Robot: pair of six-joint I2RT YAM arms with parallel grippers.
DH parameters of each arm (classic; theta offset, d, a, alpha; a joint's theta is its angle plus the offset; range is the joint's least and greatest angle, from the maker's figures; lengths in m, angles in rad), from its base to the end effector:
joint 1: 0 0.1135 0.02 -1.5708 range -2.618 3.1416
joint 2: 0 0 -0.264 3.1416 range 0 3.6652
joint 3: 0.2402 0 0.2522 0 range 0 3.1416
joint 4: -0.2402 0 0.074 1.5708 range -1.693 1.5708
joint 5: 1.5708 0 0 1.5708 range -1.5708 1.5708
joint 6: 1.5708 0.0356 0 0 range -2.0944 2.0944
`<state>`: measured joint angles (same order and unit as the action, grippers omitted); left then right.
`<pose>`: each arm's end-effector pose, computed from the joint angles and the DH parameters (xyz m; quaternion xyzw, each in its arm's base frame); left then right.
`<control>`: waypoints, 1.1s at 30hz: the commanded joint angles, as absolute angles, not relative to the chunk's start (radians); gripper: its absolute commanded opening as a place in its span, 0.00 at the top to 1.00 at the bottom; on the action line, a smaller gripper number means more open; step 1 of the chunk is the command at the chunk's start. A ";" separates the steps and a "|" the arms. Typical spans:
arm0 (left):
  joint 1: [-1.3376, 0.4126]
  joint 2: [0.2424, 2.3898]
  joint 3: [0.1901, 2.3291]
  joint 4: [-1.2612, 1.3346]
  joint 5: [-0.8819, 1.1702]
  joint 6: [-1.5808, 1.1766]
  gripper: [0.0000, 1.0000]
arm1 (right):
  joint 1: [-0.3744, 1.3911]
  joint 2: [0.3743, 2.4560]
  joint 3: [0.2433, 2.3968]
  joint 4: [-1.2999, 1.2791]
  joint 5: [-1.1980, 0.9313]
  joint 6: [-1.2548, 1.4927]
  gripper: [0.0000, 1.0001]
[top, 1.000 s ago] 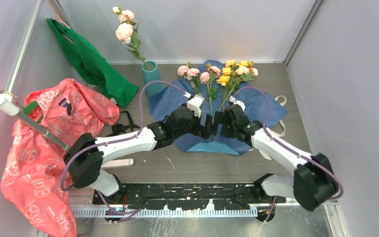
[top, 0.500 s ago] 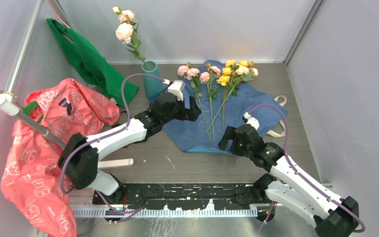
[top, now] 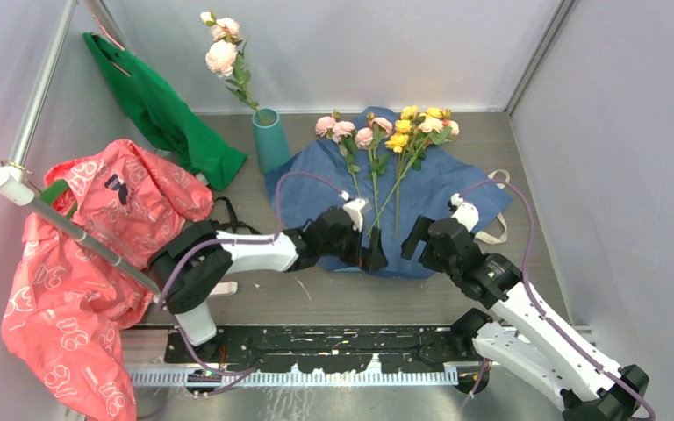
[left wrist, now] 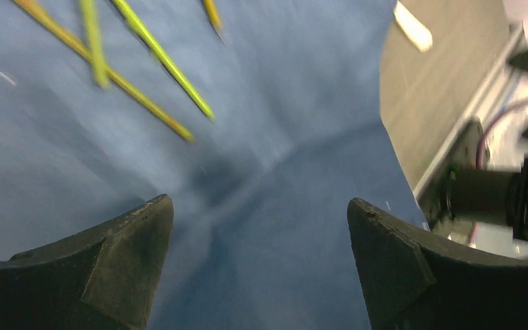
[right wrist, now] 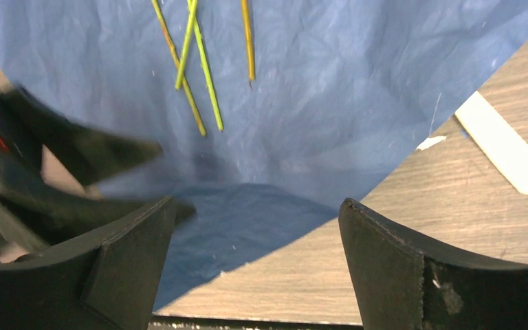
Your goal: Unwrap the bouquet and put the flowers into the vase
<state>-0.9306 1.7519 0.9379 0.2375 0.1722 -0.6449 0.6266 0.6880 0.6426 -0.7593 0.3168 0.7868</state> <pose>0.2166 -0.3010 0.1768 0.1653 0.8609 -0.3901 0.2816 0.1185 0.0721 0.2523 0.1321 0.9083 0.1284 0.3757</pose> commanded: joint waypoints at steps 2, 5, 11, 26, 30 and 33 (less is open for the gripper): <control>-1.052 1.613 0.819 0.310 0.145 -0.687 0.03 | 0.631 0.791 0.721 -0.626 0.452 0.782 0.07; -1.090 1.580 0.735 0.313 0.138 -0.718 0.03 | 0.631 0.953 0.757 -0.530 0.473 0.748 0.07; -1.098 1.565 0.668 0.318 0.144 -0.739 0.03 | 0.603 1.287 0.953 -0.456 0.502 0.675 0.08; -1.071 1.300 0.803 0.052 -0.192 -0.583 0.04 | 0.384 1.857 1.384 -0.439 0.286 0.627 0.51; -1.053 1.248 0.775 0.032 -0.235 -0.589 0.04 | 0.384 1.919 1.415 -0.434 0.248 0.639 0.51; -1.046 1.205 0.749 0.029 -0.248 -0.592 0.04 | 0.384 1.932 1.394 -0.410 0.247 0.646 0.45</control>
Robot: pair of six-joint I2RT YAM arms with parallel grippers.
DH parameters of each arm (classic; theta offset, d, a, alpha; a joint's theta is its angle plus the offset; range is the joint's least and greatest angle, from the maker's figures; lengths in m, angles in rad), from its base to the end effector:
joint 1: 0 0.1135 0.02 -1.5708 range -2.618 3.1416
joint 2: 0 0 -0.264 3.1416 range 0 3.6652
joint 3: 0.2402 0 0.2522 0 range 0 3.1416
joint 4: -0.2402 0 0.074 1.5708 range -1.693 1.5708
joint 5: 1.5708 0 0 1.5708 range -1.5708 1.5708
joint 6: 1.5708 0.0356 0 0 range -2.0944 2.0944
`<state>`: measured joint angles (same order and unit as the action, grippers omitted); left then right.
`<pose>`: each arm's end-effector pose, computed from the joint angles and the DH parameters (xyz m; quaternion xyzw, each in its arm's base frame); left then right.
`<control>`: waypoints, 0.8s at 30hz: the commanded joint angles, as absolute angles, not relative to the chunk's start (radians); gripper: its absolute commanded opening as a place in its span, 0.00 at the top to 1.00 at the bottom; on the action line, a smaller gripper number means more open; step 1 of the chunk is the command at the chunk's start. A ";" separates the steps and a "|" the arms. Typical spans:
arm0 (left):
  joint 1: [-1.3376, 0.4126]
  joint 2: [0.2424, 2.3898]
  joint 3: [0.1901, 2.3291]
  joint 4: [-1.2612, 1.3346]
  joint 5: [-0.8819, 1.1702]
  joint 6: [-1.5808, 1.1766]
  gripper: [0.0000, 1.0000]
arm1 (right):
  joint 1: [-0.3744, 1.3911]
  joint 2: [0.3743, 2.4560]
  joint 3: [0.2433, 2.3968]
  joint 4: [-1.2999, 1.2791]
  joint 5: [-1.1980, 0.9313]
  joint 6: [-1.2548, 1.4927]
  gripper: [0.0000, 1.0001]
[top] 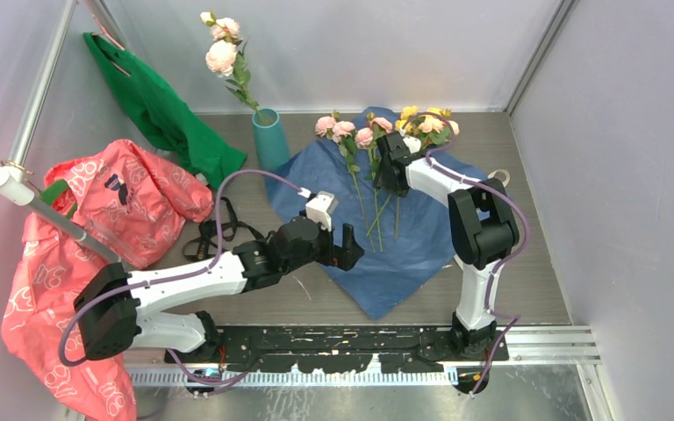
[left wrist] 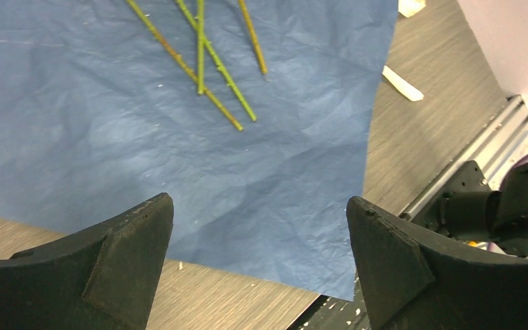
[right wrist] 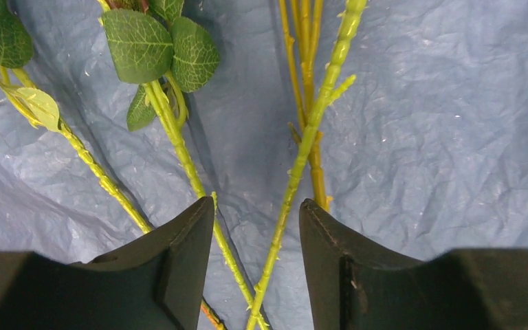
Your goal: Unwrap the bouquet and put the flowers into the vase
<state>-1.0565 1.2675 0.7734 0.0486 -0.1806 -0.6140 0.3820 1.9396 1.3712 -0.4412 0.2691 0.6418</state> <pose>0.1451 -0.2438 0.2551 0.1379 0.8324 -0.3427 0.4130 0.3854 0.1446 0.1867 0.1602 0.9394 0.0220 0.3024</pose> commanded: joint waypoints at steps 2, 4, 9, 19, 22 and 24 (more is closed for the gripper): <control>-1.042 1.185 0.739 0.026 -0.255 -0.594 0.04 | 0.385 1.939 1.383 -0.407 0.254 0.644 0.43; -1.037 1.174 0.734 0.020 -0.257 -0.593 0.04 | 0.384 1.949 1.375 -0.397 0.258 0.640 0.44; -1.027 1.177 0.733 0.015 -0.256 -0.589 0.05 | 0.372 1.988 1.382 -0.381 0.253 0.637 0.64; -1.025 1.137 0.740 -0.023 -0.263 -0.588 0.06 | 0.344 2.015 1.391 -0.364 0.204 0.632 0.91; -1.021 1.157 0.750 -0.025 -0.266 -0.581 0.06 | 0.345 1.979 1.384 -0.373 0.202 0.630 1.00; -1.016 1.180 0.768 -0.024 -0.257 -0.571 0.06 | 0.347 1.938 1.372 -0.375 0.203 0.627 0.99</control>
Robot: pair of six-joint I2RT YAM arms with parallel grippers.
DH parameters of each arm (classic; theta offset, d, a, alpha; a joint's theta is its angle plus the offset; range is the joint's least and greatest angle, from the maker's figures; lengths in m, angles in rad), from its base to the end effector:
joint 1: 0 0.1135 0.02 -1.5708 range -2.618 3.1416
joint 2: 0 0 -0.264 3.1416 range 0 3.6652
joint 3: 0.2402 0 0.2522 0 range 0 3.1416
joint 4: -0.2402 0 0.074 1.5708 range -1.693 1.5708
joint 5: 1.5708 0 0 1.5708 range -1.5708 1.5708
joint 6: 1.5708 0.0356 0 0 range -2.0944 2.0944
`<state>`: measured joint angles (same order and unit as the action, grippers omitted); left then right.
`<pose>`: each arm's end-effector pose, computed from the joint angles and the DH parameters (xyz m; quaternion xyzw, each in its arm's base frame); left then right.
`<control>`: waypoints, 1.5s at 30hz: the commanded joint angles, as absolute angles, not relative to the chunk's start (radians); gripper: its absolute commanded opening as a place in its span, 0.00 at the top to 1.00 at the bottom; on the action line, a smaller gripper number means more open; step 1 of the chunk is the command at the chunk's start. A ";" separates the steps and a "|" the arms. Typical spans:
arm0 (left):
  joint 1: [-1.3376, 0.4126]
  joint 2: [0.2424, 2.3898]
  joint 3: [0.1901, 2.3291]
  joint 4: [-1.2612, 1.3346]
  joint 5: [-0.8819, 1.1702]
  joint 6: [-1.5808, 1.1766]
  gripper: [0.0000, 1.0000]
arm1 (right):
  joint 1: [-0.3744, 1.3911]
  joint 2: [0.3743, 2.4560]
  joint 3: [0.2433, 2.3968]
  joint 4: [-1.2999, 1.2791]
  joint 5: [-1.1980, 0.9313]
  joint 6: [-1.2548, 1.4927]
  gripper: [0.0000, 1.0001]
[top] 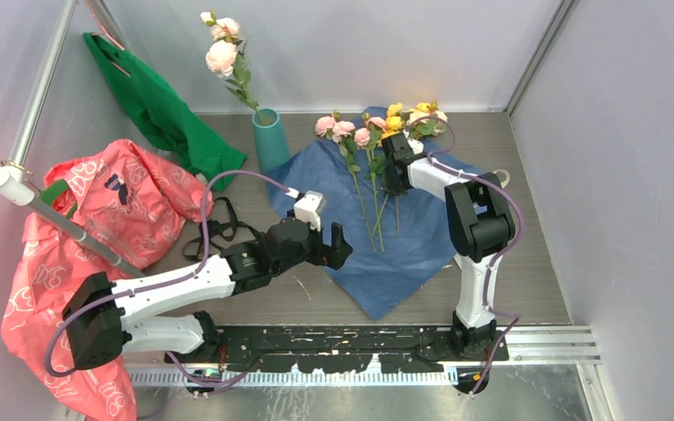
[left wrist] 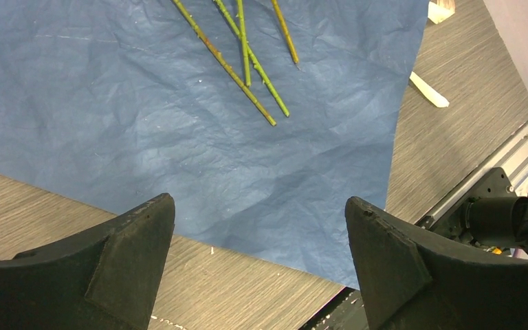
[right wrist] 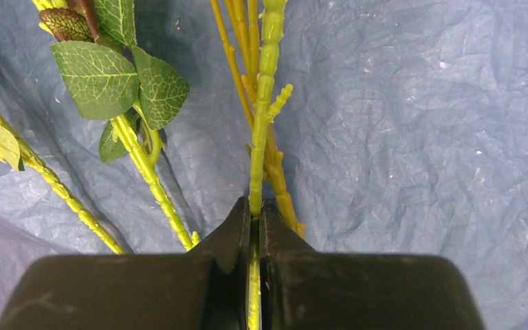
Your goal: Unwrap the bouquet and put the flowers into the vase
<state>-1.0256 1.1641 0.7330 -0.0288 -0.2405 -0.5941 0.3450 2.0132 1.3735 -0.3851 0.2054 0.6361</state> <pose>0.1423 -0.2183 0.2599 0.1188 0.8375 -0.3088 0.4348 0.3995 0.1358 0.1610 0.1663 0.9438 0.0393 0.2831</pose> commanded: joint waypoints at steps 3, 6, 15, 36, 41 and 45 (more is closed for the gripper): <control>-0.970 1.212 0.830 -0.067 -0.269 -0.533 0.06 | 0.362 1.854 1.353 -0.382 0.219 0.605 0.99; -0.835 1.239 0.890 -0.061 -0.133 -0.540 0.07 | 0.397 1.765 1.346 -0.404 0.243 0.567 1.00; -0.538 1.483 1.125 0.064 0.270 -0.671 0.11 | 0.524 1.541 1.314 -0.466 0.227 0.476 0.99; -0.479 1.878 1.325 1.092 0.842 -1.390 0.23 | 0.669 1.250 1.265 -0.635 0.251 0.446 0.99; -0.504 1.917 1.342 1.047 0.838 -1.356 0.24 | 0.678 1.244 1.282 -0.641 0.228 0.452 1.00; -0.531 1.947 1.386 1.037 0.838 -1.355 0.24 | 0.686 1.251 1.280 -0.640 0.221 0.460 0.99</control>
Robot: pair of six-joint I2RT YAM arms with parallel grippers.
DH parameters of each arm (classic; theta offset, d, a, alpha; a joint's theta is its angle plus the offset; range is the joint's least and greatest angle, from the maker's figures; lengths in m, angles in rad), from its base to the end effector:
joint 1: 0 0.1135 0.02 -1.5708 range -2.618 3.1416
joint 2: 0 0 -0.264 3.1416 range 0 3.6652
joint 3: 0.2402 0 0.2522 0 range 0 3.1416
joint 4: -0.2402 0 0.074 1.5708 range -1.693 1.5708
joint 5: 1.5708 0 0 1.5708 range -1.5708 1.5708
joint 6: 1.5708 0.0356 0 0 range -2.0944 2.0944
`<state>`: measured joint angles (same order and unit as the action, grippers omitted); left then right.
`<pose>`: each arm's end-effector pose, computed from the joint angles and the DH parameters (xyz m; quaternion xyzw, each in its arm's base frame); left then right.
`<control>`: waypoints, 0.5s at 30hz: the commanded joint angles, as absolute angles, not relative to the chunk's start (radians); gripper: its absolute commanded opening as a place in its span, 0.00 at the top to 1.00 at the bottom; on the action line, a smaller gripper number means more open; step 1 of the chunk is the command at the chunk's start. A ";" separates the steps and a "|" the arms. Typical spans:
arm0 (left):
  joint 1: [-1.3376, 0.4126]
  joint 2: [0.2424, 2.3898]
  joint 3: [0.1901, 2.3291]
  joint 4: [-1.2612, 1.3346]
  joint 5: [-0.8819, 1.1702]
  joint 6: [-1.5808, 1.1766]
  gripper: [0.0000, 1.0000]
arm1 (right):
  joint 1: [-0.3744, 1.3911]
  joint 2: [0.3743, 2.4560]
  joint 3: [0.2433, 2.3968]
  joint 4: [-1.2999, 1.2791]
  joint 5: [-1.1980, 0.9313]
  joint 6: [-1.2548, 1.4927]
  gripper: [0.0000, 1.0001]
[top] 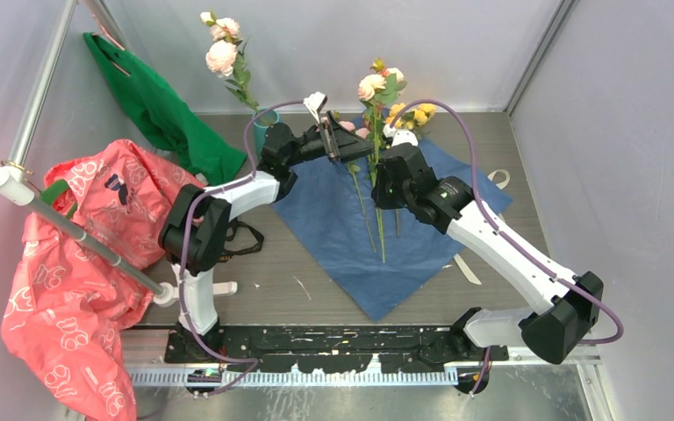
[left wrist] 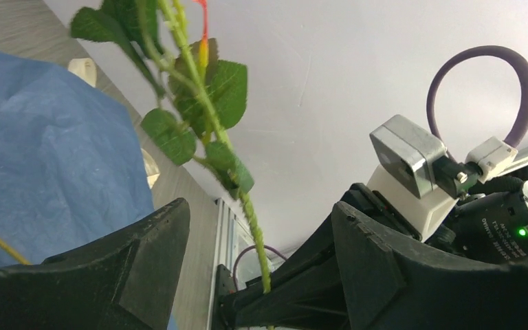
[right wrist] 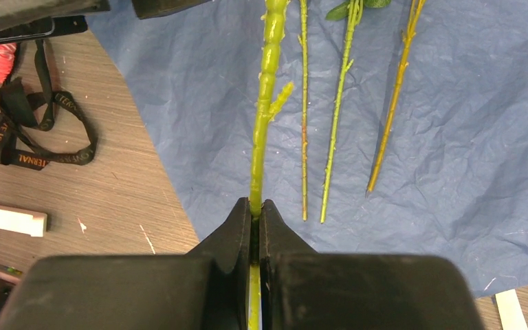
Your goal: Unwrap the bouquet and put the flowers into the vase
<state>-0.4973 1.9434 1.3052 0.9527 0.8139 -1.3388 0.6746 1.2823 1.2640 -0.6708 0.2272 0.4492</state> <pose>0.3763 -0.2337 0.2921 0.0719 0.6234 -0.7316 0.2665 0.2196 0.1654 0.3530 -0.0530 0.8983 0.1391 0.4134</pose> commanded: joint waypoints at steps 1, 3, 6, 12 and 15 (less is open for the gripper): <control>-0.538 1.957 1.404 1.031 0.840 -1.355 0.24 | 0.689 1.252 1.279 -0.639 0.216 0.463 0.99; -0.553 1.982 1.438 1.012 0.839 -1.353 0.28 | 0.695 1.253 1.273 -0.635 0.216 0.470 0.99; -0.564 2.016 1.475 1.005 0.836 -1.357 0.41 | 0.702 1.242 1.266 -0.634 0.228 0.477 0.99; -0.566 2.028 1.477 1.004 0.833 -1.356 1.00 | 0.705 1.212 1.258 -0.642 0.229 0.480 0.99; -0.566 2.021 1.468 0.986 0.835 -1.339 1.00 | 0.706 1.209 1.256 -0.641 0.230 0.479 0.99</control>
<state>-0.5613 2.0407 1.4464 0.9501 0.8238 -1.3735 0.6937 1.2503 1.2522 -0.6857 0.2409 0.4732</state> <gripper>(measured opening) 0.048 0.077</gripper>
